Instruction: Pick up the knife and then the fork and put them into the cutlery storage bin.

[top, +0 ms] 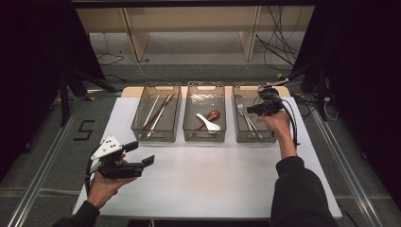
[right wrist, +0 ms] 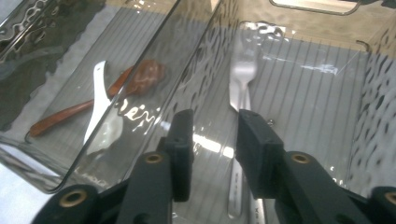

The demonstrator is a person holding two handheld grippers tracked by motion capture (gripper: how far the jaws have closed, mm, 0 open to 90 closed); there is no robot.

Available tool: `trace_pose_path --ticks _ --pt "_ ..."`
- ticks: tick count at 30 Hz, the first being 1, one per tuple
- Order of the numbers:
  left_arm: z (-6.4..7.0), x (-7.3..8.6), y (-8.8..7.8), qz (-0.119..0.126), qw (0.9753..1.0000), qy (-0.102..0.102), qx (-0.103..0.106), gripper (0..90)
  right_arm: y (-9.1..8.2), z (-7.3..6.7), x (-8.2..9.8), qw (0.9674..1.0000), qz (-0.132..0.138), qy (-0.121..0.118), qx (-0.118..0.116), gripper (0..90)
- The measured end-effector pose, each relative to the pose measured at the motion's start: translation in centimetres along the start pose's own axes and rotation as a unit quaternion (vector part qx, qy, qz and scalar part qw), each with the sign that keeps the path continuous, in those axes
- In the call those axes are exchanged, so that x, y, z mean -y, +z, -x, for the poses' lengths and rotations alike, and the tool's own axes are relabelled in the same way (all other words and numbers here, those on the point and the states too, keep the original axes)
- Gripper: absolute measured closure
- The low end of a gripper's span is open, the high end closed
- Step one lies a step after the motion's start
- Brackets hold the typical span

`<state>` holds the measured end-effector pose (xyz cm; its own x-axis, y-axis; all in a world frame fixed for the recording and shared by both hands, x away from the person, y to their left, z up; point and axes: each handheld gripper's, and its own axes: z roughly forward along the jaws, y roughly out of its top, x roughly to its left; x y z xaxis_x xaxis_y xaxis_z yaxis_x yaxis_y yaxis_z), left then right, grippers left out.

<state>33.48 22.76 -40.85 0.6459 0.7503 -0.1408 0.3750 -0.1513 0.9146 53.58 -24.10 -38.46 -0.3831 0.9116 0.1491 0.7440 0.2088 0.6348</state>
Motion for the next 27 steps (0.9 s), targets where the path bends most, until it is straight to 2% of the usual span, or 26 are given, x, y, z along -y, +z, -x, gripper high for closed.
trace_pose_path --ticks 7,13,21,24,27 --pt "0.0 0.0 0.0 0.0 1.0 0.0 0.0 15.8 -1.1 -0.7 0.9 0.9996 0.021 -0.009 -0.02 52.0" --pt "0.1 0.0 0.1 -0.003 1.0 0.0 -0.001 15.8 -2.3 -1.8 2.2 0.9982 0.038 -0.019 -0.042 43.7" --pt "0.0 0.1 0.2 -0.003 1.0 -0.007 0.002 15.7 -3.5 -4.1 4.2 0.9944 0.074 -0.028 -0.07 28.8" --pt "0.1 0.0 0.3 -0.004 1.0 -0.006 0.004 15.7 -3.8 -4.8 4.8 0.9924 0.083 -0.026 -0.087 25.0" --pt "0.2 -0.1 0.5 -0.009 0.9999 -0.005 0.006 15.7 -4.2 -5.4 5.4 0.99 0.097 -0.034 -0.097 23.5"
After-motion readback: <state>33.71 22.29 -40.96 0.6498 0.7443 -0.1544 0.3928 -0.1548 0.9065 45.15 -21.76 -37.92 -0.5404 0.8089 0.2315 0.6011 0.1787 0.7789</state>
